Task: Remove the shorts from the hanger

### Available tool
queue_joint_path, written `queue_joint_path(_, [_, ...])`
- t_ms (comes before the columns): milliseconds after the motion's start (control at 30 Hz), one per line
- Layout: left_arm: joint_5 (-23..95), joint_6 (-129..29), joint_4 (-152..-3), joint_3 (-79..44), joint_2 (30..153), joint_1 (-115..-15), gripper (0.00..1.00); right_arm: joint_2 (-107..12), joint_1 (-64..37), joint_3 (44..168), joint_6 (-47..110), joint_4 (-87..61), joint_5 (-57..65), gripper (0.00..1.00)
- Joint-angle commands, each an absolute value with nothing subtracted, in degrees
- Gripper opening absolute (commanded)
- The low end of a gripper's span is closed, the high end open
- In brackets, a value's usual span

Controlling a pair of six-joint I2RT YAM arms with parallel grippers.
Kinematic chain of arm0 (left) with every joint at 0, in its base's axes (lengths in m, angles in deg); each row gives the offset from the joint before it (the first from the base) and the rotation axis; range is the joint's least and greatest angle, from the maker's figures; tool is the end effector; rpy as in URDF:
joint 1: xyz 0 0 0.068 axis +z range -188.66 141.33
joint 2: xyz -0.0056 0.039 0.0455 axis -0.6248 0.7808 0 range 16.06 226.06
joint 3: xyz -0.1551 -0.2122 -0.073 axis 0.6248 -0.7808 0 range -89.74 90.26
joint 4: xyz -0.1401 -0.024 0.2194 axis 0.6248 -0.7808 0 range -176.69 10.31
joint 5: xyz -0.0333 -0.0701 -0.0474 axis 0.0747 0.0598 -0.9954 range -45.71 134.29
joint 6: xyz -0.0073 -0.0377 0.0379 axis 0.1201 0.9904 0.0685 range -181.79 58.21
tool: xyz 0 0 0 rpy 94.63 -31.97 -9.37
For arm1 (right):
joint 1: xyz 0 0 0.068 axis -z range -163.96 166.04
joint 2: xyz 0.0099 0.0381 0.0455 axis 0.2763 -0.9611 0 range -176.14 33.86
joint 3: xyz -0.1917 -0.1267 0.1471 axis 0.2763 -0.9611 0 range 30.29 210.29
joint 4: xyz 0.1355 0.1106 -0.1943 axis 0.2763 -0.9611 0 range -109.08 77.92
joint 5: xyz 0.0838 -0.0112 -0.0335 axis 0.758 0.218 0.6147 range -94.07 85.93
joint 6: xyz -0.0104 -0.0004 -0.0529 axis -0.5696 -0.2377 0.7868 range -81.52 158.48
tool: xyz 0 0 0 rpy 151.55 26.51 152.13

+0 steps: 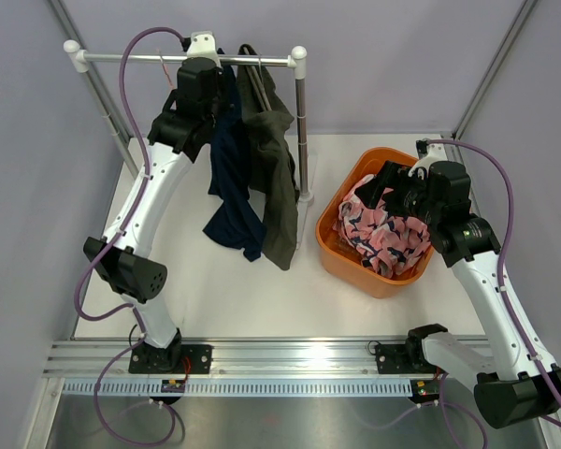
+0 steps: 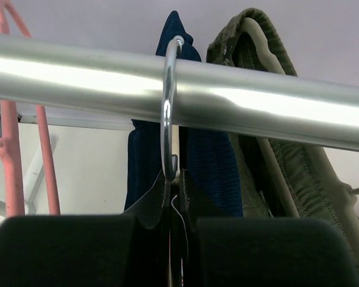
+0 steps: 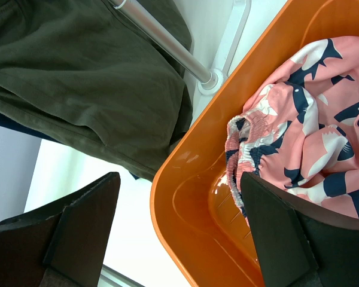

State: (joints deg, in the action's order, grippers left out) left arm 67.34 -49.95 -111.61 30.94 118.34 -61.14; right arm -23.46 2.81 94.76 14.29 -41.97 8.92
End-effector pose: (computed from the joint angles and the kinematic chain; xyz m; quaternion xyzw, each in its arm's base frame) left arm 0.3690 -0.1375 0.4807 -0.0518 0.7777 -0.0289 0.6258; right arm 0.2059 0.0566 0.3837 0.0166 0.8295 0.2657 0.4910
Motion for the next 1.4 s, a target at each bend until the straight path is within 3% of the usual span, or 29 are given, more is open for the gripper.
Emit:
queue_joint_path(0, [64.95, -52.73, -107.20, 35.24, 115.20, -60.99, 0.00, -23.00, 2.77, 94.80, 14.92, -41.00, 8.76, 0.91])
queue_joint_path(500, [64.42, -55.37, -107.02, 32.25, 110.19, -60.90, 0.00, -22.39, 2.86, 94.80, 15.36, -41.18, 8.14, 0.91])
queue_joint_path(733, [64.59, -54.93, -114.22, 35.33, 108.00, -60.90, 0.00, -22.21, 2.86, 94.71, 15.27, -41.26, 8.05, 0.91])
queue_joint_path(1367, [57.66, -53.87, -129.96, 21.19, 90.34, -67.49, 0.00, -20.19, 2.77, 95.85, 15.36, -42.49, 10.51, 0.90])
